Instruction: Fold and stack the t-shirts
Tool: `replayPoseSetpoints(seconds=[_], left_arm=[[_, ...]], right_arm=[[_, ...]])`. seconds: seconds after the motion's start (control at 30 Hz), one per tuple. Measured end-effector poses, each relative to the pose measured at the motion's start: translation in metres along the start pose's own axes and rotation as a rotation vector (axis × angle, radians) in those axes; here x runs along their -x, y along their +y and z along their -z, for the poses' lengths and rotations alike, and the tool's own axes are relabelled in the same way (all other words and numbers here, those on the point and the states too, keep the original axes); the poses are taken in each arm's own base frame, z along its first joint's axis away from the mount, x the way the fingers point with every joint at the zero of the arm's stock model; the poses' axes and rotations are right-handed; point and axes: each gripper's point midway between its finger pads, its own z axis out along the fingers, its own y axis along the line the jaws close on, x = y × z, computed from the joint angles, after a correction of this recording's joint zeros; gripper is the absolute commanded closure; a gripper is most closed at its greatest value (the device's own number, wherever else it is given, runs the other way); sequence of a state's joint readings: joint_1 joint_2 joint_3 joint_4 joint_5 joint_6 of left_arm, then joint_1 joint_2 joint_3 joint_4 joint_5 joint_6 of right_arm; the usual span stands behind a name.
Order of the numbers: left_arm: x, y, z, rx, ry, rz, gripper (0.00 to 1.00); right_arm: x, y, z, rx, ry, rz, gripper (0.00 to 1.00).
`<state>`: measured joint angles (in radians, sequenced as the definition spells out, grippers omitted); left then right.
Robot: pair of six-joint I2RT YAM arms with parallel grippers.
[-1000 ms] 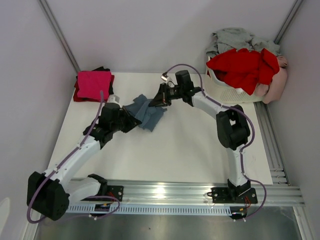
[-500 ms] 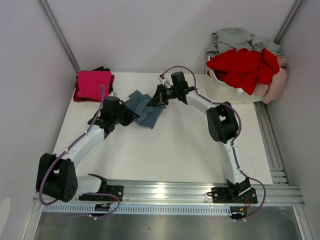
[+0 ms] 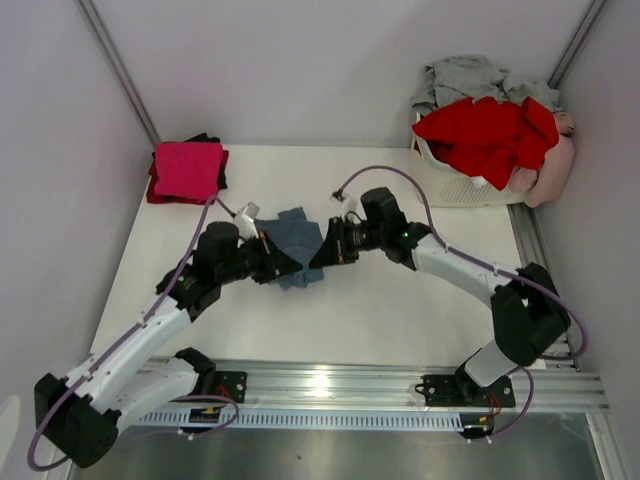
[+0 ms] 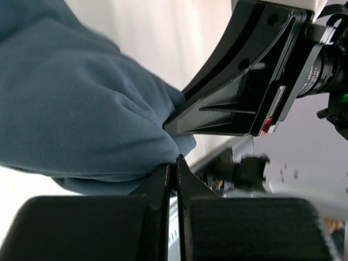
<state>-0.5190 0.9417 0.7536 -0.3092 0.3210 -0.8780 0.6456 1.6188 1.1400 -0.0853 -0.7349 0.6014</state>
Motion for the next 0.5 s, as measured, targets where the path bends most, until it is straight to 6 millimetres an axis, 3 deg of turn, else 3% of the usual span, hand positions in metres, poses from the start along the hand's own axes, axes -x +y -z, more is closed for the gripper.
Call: replayPoseSetpoints(seconds=[0.13,0.27,0.4,0.5], left_arm=[[-0.038,-0.001,0.027,-0.049,0.068,-0.020,1.00],[-0.073,0.012,0.052,-0.070,0.116,0.002,1.00],[-0.102,0.024,0.074,-0.080,0.159,0.045,1.00],[-0.103,0.018,0.088,-0.127,0.125,0.067,1.00]], right_arm=[[-0.044,0.014,0.015,-0.013,0.033,0.012,1.00],[-0.070,0.023,0.034,-0.041,0.051,0.005,1.00],[-0.084,0.040,0.060,-0.036,0.030,0.020,1.00],[-0.088,0.056,0.070,-0.008,0.021,0.044,1.00]])
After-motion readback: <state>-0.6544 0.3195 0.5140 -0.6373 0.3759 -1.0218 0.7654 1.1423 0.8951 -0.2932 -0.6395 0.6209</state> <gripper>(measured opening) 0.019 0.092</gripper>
